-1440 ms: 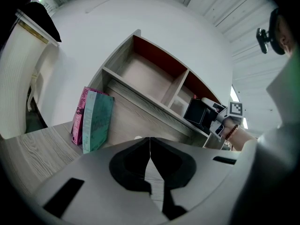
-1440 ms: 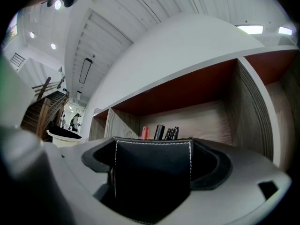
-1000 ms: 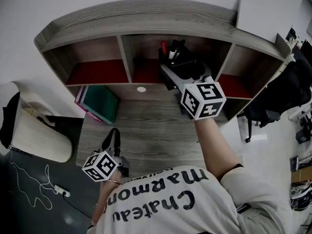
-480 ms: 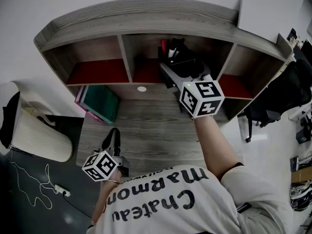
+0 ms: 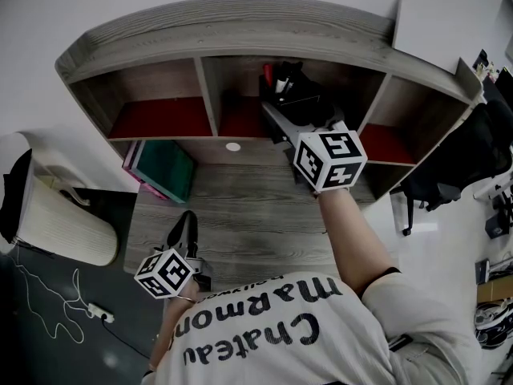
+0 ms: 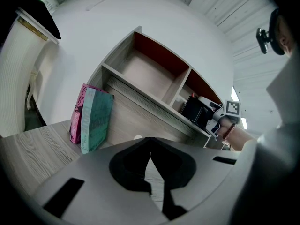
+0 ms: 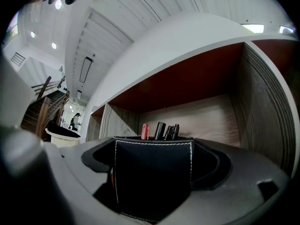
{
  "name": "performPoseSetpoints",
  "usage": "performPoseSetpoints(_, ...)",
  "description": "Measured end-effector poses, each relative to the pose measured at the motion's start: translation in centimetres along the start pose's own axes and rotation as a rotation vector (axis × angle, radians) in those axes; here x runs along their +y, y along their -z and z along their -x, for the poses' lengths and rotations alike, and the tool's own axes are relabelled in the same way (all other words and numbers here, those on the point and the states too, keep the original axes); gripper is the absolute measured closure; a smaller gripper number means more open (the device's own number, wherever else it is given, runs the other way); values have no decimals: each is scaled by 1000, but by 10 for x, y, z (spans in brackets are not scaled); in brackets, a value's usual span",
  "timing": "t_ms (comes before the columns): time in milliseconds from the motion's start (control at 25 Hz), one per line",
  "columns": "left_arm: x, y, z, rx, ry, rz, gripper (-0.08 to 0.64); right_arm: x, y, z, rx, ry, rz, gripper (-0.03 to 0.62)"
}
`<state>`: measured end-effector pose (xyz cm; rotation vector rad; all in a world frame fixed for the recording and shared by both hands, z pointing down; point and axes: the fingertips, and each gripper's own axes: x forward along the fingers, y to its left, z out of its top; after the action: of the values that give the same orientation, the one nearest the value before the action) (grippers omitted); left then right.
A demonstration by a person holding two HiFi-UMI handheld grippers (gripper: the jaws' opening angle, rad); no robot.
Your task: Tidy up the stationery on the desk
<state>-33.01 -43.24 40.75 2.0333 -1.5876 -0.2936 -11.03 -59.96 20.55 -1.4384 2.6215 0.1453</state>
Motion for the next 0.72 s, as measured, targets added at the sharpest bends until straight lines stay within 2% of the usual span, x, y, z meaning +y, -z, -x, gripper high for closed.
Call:
performPoseSetpoints(520,-2,3,4,-4,-1,6,545,0,0,-4,-3,13,8,135)
performPoseSetpoints(720,-2,3,9,-11,-6,6,543,1,1,-6,-3,43,16,135)
